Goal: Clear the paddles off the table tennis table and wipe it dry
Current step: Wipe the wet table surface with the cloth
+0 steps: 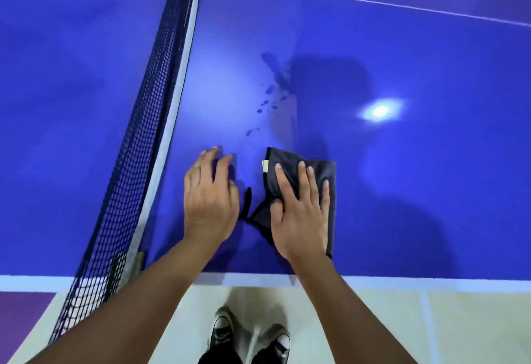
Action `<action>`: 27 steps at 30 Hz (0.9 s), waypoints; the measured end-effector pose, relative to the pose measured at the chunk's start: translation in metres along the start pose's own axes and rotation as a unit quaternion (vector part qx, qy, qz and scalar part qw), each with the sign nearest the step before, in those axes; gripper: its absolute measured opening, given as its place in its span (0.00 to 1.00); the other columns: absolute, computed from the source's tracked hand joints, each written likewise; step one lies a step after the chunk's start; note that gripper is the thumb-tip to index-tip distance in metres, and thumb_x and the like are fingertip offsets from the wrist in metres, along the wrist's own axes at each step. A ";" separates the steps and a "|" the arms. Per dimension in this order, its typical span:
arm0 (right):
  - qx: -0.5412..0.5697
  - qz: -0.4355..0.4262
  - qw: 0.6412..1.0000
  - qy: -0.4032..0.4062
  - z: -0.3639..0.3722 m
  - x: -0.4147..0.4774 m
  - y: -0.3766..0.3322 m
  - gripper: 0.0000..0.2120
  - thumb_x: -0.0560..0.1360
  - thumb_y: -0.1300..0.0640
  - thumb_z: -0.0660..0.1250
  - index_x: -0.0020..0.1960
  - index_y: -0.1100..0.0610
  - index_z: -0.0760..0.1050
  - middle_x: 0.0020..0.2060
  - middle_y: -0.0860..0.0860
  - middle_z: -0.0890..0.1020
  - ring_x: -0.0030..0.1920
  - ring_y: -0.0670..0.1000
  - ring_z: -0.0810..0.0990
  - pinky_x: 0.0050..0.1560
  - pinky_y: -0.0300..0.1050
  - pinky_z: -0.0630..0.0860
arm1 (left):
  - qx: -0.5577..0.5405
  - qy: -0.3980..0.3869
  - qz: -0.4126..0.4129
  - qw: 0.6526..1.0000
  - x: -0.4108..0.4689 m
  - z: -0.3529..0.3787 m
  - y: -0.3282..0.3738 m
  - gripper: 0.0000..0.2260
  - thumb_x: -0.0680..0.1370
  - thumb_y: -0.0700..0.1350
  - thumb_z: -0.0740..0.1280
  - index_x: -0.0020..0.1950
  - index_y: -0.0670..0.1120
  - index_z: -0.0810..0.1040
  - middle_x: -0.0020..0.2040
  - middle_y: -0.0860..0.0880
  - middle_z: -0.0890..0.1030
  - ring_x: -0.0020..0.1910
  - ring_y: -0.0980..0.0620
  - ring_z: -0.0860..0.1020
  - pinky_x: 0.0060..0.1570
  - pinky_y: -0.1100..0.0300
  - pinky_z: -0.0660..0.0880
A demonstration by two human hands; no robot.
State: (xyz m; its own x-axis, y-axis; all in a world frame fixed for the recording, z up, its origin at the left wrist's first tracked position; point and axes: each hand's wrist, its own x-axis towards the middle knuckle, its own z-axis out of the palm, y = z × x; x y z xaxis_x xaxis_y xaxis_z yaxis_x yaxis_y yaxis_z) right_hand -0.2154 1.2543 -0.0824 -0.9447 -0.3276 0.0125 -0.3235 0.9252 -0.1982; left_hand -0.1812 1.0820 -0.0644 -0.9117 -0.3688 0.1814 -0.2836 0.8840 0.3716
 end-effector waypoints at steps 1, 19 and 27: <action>0.002 0.002 1.000 -0.009 -0.001 0.018 0.000 0.31 0.80 0.46 0.48 0.83 0.42 0.52 0.83 0.53 0.54 0.83 0.53 0.47 0.81 0.61 0.45 | 0.004 -0.005 -0.001 1.000 0.011 0.000 -0.001 0.20 0.77 0.41 0.59 0.69 0.42 0.74 0.72 0.39 0.71 0.71 0.37 0.70 0.68 0.42 0.68; 0.016 0.055 0.998 0.000 0.003 0.406 0.015 0.29 0.82 0.46 0.49 0.83 0.44 0.53 0.83 0.54 0.52 0.83 0.53 0.47 0.81 0.60 0.39 | 0.070 -0.078 -0.031 0.994 0.230 0.031 -0.073 0.26 0.82 0.54 0.51 0.79 0.47 0.63 0.80 0.44 0.62 0.80 0.43 0.57 0.78 0.46 0.54; 0.024 0.096 0.995 0.018 0.015 0.509 -0.025 0.30 0.81 0.46 0.49 0.83 0.47 0.54 0.83 0.57 0.52 0.83 0.55 0.47 0.80 0.62 0.38 | 0.053 -0.067 -0.035 0.996 0.233 0.035 -0.072 0.25 0.82 0.52 0.55 0.80 0.48 0.62 0.81 0.48 0.60 0.81 0.49 0.55 0.79 0.48 0.54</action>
State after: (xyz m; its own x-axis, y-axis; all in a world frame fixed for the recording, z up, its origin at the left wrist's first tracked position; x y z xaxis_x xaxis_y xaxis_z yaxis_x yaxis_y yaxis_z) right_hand -0.6878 1.0612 -0.0858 -0.9906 -0.1369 0.0054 -0.1340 0.9598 -0.2465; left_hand -0.3839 0.9422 -0.0808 -0.9182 -0.3948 0.0318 -0.3710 0.8853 0.2803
